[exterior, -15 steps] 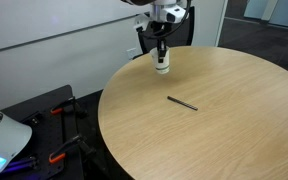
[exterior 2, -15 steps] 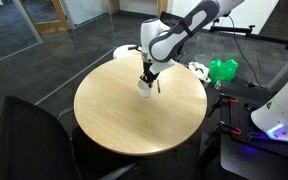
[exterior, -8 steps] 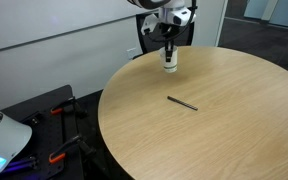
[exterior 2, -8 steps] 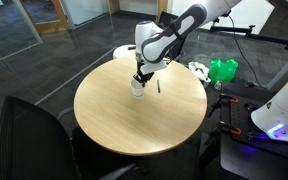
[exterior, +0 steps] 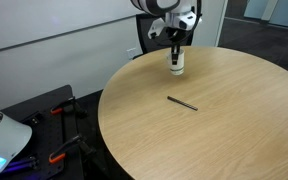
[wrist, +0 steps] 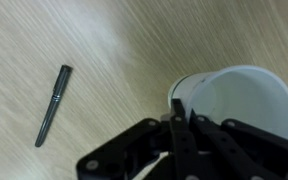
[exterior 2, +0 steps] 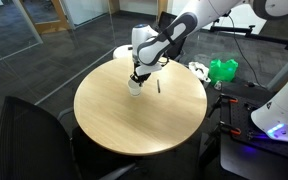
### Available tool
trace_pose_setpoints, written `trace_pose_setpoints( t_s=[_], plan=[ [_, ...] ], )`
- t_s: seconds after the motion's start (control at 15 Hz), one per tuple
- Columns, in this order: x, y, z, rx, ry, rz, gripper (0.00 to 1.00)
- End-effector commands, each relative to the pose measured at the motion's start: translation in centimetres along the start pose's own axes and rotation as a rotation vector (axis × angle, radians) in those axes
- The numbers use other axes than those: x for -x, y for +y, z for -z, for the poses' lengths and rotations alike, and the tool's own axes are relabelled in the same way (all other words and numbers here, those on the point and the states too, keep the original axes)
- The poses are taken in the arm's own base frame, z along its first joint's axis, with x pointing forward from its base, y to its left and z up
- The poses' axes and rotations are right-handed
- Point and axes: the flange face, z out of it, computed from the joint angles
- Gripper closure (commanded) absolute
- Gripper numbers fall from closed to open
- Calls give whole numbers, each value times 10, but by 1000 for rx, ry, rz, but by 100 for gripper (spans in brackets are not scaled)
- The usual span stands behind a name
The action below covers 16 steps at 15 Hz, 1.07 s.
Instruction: Move the cup away from you then put the marker in the cup
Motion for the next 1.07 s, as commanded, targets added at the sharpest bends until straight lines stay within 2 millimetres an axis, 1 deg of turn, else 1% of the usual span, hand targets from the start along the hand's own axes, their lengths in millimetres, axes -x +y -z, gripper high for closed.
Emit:
trace_pose_setpoints(
  t_s=[0.0,0.47,0.53,0.6,0.67,0.8,1.0],
  plan=[
    [-8,-10,-5,3,6,-34,99],
    [-14,-13,-14,0,-2,-36,99],
    [-14,-13,-15,0,-6,-37,96],
    [-15,-13,-16,0,-8,-37,86],
    [-15,-13,-17,0,-10,-38,71],
    [-16,-13,-19,0,-12,-38,60],
    [-15,-15,-18,-3,-15,-34,36]
  ],
)
